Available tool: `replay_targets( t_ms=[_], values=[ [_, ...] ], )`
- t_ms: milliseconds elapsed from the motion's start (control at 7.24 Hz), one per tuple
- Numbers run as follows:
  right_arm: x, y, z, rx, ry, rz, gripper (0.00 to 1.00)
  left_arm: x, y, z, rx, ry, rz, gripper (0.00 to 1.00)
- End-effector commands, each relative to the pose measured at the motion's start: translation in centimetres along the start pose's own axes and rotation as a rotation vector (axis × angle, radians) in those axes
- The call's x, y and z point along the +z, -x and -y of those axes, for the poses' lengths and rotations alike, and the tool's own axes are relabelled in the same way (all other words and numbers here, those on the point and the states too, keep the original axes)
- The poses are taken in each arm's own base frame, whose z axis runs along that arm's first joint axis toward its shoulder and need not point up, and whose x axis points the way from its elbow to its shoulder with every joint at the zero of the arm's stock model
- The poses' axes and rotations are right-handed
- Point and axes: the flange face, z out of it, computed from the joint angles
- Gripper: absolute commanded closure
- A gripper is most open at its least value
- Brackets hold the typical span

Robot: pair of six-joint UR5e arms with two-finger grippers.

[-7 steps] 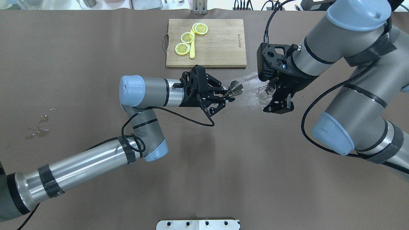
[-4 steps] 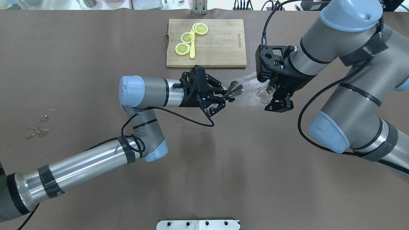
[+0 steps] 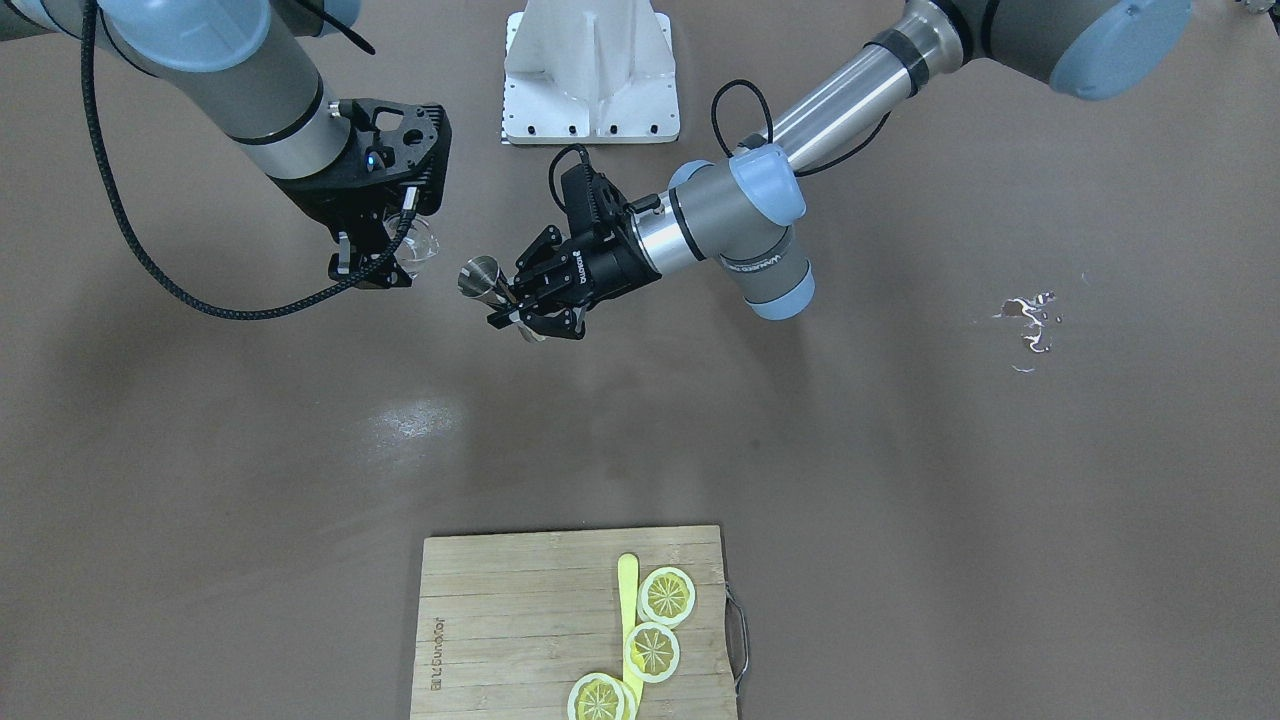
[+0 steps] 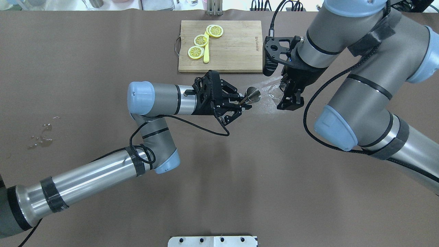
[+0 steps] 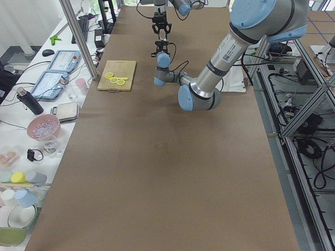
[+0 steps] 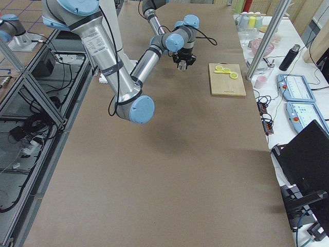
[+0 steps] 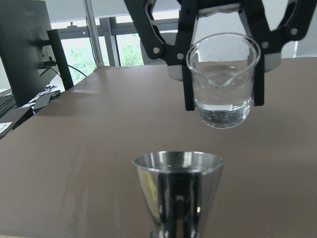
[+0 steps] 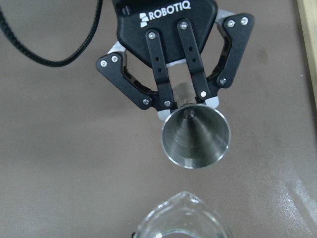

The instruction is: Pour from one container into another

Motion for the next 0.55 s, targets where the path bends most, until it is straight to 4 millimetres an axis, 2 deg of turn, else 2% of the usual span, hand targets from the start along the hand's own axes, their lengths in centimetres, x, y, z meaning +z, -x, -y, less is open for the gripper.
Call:
replay_targets(
  t_ms=[0,138,414],
  values=[
    [-0.2,-0.7,1.7,-0.006,0.033,0.015,1.0,0.0,0.0,0.0,0.0,-0.001,-0.001,1.0],
    [0.0,-1.5,2.9,-0.006,0.048,0.024,1.0,0.0,-0.1,0.0,0.0,-0.003,-0.003,1.0],
    [0.2,-1.9,3.3,-0.03,0.09,0.046,1.0,0.0,-0.1,0.0,0.0,-0.003,-0.003,1.0]
  ],
)
